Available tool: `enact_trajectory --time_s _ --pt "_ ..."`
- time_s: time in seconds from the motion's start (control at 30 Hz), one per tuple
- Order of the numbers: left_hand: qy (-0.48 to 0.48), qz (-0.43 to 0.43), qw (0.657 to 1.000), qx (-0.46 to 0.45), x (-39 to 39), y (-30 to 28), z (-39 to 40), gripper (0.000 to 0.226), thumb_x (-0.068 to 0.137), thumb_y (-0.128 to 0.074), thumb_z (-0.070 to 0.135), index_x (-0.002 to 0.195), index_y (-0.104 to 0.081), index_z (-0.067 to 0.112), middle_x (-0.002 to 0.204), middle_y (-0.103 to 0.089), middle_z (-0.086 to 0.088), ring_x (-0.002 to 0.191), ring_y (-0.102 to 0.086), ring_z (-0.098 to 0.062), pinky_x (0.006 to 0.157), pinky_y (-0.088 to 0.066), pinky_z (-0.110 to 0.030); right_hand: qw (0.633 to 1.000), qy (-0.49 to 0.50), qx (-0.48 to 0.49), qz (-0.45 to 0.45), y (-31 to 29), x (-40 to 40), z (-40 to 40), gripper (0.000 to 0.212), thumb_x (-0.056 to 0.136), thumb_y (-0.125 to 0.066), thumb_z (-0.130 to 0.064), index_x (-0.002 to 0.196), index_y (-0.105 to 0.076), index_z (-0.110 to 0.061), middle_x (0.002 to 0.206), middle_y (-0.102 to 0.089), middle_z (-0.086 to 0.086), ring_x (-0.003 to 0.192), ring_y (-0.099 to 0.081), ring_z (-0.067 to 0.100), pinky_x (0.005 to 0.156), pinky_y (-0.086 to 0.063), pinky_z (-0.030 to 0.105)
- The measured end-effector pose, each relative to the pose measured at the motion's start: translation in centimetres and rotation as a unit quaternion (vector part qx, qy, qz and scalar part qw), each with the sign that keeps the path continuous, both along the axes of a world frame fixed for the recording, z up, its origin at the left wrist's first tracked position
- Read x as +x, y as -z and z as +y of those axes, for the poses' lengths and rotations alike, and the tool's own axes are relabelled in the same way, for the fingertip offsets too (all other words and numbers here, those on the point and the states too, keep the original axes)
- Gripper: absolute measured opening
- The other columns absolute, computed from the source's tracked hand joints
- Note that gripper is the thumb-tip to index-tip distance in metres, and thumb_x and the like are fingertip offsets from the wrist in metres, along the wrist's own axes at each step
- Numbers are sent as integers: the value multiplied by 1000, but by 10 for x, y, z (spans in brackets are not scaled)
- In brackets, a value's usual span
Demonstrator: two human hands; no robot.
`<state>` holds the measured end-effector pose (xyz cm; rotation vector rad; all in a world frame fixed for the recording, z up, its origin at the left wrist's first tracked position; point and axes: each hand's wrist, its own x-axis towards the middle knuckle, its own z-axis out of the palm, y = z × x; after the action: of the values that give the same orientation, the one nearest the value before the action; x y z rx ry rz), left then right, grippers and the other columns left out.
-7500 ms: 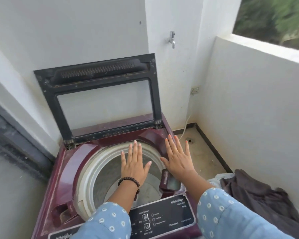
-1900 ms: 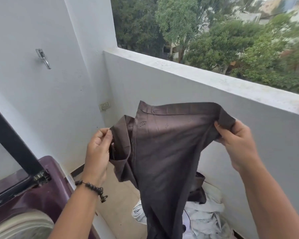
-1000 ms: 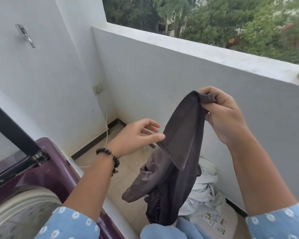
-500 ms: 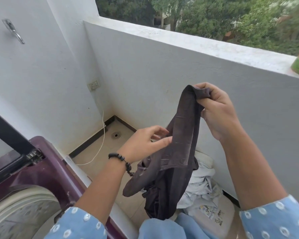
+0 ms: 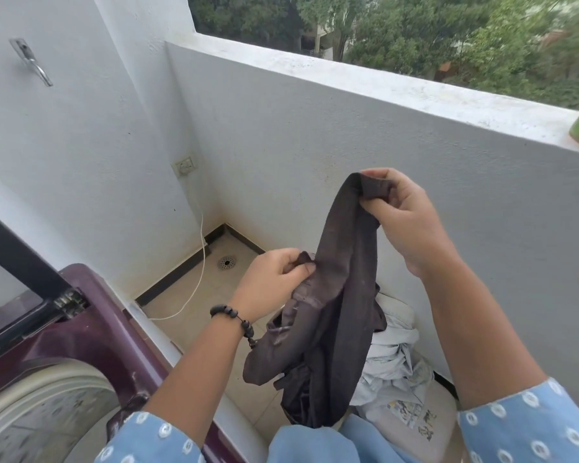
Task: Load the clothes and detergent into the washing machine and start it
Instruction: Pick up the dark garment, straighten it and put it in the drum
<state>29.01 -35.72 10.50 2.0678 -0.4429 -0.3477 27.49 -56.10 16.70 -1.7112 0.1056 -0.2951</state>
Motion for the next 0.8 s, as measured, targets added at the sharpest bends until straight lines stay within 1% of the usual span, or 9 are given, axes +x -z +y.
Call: enact_trajectory --time_s 0.1,0.2,0.27,0.37,0.47,0.53,0.63,0.67,0.8 --pt "-62 -34 997 -23 6 -7 3 44 82 -53 55 86 -68 14 81 -71 -14 78 -66 -33 77 -56 -50 989 -14 -138 42 2 -5 -2 51 89 -68 -15 132 -51 -35 137 -51 -9 130 -45 9 105 -43 37" --pt "-73 14 992 -106 12 -14 4 29 85 -60 42 88 -70 14 86 -76 -8 88 -70 -33 88 -55 -52 978 -83 -189 42 -1 -12 6 74 80 -79 -30 142 -40 -36 145 -42 -10 132 -40 6 108 -39 34" --pt "-46 37 989 -138 11 -20 3 20 92 -62 28 87 -68 10 83 -73 -7 80 -68 -24 83 -53 -44 961 -160 -215 64 5 -14 13 83 76 -81 -33 146 -36 -36 146 -40 -12 132 -37 1 107 -36 27" --pt "15 51 989 -140 8 -28 0 30 91 -61 31 90 -63 1 80 -62 -18 77 -56 -20 75 -48 -44 933 -218 -278 69 18 -13 19 61 78 -80 -35 133 -53 -33 133 -55 -17 123 -46 -4 94 -36 16" --pt "7 36 991 -126 5 -33 -1 31 88 -58 33 87 -64 2 76 -61 -10 73 -55 -20 72 -47 -40 937 -180 -291 67 23 -11 18 25 78 -79 -37 99 -68 -28 103 -70 -15 101 -59 -6 79 -38 17" --pt "-30 37 987 -154 5 -35 1 24 94 -59 26 85 -68 5 78 -67 -9 75 -60 -19 76 -51 -41 940 -177 -281 79 20 -14 14 34 75 -79 -45 102 -64 -32 102 -68 -16 100 -60 -5 79 -43 18" --pt "-69 49 979 -187 2 -39 -2 21 97 -58 24 89 -72 11 87 -73 -11 82 -66 -21 86 -54 -45 930 -220 -271 111 14 -18 17 63 72 -79 -52 127 -50 -38 113 -60 -15 107 -57 2 88 -49 25" --pt "-64 56 977 -197 0 -39 -5 22 98 -57 24 92 -73 10 89 -74 -12 83 -67 -20 86 -55 -44 929 -221 -280 100 15 -19 20 60 76 -78 -48 127 -49 -35 111 -59 -14 104 -58 4 88 -50 27" --pt "-65 14 973 -219 -5 -40 -15 29 96 -60 34 101 -72 8 96 -71 -15 88 -64 -15 91 -56 -43 948 -151 -279 12 23 -13 26 5 93 -56 -13 95 -59 -10 83 -64 9 78 -57 23 75 -49 49"
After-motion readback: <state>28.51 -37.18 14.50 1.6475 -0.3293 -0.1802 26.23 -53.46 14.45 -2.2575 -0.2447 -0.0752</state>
